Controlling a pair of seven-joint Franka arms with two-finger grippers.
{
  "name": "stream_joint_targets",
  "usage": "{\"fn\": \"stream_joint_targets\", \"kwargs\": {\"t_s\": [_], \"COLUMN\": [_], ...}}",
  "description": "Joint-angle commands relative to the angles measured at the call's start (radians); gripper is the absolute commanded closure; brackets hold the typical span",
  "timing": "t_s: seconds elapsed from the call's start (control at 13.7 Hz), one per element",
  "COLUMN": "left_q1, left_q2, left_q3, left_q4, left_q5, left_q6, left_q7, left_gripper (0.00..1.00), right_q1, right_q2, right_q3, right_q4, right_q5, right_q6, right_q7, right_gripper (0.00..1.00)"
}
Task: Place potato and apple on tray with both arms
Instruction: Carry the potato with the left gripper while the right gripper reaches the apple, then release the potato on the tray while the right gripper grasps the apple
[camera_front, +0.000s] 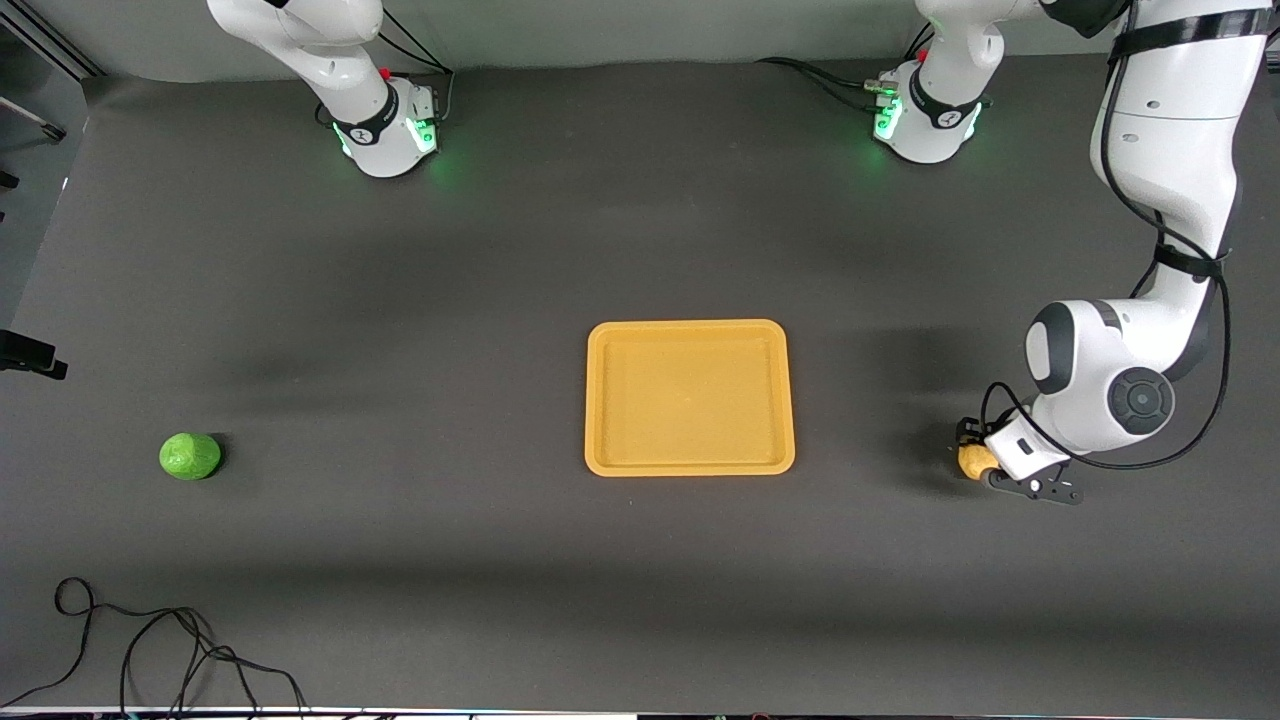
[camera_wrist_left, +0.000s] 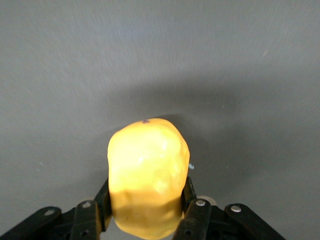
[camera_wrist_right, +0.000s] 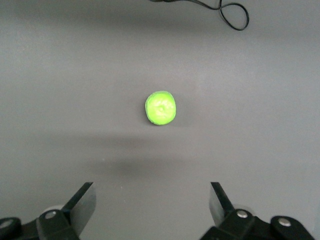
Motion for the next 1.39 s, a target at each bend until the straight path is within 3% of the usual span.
{"fn": "stream_joint_targets", "kwargs": {"t_s": [0.0, 0.37, 0.66, 0.88, 1.17, 1.24, 1.32], "left_q1": [-0.032, -0.266, -0.480, -0.528, -0.546, -0.554, -0.551], "left_q2": [-0.014, -0.045, -0.016, -0.005, 0.000, 0.009, 0.009], "left_q3": [0.002, 0.002, 0.002, 0.004, 0.005, 0.007, 0.007], "left_q4": [0.118, 0.182, 0.158, 0.117, 0.077, 0.066, 0.066], "left_q5": [-0.098, -0.149, -0.143, -0.136, -0.131, -0.128, -0.116], "left_q6": [-0.123, -0.149, -0.184, -0.191, -0.183, -0.172, -0.169], "left_q7": [-0.081, -0.486, -0.694, -0.734, -0.735, -0.735, -0.735], "left_gripper": [0.64, 0.63, 0.63, 0.63, 0.60, 0.57, 0.38], "right_q1": [0.011, 0.007, 0.002, -0.027, -0.039, -0.038, -0.038], "right_q2": [0.079, 0.225, 0.291, 0.343, 0.411, 0.420, 0.431], "right_q3": [-0.004, -0.003, -0.003, -0.003, -0.001, 0.002, 0.005], "right_q4": [-0.001, -0.043, -0.116, -0.136, -0.134, -0.134, -0.131], "right_q5": [0.054, 0.161, 0.246, 0.327, 0.372, 0.372, 0.373], "right_q6": [0.072, 0.249, 0.390, 0.450, 0.522, 0.536, 0.548], "right_q7": [-0.023, -0.089, -0.164, -0.265, -0.305, -0.305, -0.304], "right_gripper": [0.00, 0.00, 0.00, 0.00, 0.00, 0.00, 0.00]}}
